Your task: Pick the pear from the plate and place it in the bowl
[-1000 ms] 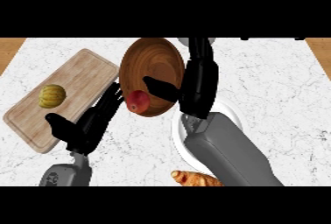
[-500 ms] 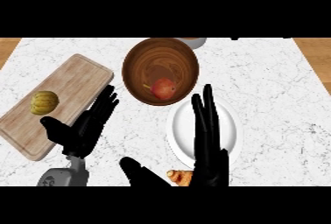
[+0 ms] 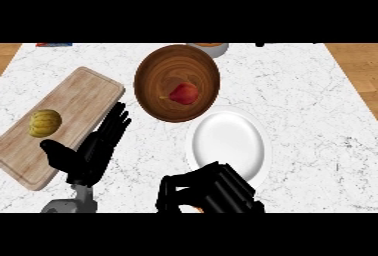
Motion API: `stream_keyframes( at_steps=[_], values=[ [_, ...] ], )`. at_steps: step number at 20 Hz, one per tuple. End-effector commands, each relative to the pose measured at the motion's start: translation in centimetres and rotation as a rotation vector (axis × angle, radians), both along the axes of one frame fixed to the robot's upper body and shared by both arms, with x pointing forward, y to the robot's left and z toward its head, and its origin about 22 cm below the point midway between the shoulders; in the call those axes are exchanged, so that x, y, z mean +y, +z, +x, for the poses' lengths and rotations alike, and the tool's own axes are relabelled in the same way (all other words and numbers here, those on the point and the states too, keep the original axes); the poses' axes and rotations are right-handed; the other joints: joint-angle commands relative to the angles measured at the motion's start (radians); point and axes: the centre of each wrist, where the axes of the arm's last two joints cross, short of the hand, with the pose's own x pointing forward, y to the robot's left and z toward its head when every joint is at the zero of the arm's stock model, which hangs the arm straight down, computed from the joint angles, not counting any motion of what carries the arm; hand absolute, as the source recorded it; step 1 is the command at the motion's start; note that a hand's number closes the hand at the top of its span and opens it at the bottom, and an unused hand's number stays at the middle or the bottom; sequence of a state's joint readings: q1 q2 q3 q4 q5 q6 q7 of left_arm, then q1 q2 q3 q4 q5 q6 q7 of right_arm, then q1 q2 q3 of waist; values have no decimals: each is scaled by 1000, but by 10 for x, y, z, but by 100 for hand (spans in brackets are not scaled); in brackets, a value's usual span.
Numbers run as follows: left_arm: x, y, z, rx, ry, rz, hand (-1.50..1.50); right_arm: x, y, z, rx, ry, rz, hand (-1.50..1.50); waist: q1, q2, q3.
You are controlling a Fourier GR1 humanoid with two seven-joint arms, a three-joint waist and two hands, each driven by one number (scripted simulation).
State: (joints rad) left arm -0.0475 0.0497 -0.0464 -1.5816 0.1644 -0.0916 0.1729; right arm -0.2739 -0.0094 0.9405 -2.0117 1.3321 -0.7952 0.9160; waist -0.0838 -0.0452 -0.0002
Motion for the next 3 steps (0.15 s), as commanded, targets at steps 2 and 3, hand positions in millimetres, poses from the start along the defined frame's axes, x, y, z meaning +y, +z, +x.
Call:
stream_keyframes(
  at_steps=[2,3],
  values=[
    [4,-2,-3,6,11,7,0,16,-26,-58,194,148,-8,150,1,-5,0],
    [-1,0,0,1,5,-7,0,18,-29,-60,225,175,-23,150,0,-2,0]
  ],
)
